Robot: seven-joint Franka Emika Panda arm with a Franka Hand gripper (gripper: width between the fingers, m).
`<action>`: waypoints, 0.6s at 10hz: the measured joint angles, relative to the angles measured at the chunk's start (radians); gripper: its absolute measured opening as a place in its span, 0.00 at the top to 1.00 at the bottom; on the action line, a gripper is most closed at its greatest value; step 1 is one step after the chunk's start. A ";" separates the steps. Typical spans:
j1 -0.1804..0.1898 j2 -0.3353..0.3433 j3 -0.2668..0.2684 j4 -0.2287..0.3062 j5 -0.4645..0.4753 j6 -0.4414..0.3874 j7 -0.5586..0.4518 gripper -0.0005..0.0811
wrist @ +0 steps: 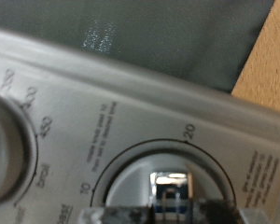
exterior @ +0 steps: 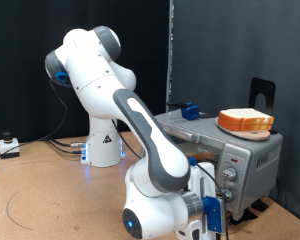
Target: Make a piece of toast with the oven
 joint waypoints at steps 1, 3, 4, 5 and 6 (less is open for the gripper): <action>-0.013 0.000 0.011 -0.014 0.010 0.012 -0.115 0.88; -0.028 0.001 0.019 -0.030 0.032 0.019 -0.257 0.88; -0.030 0.002 0.019 -0.031 0.034 0.015 -0.302 0.88; -0.032 0.004 0.020 -0.029 0.034 0.009 -0.335 0.88; -0.032 0.009 0.020 -0.026 0.034 0.004 -0.352 0.88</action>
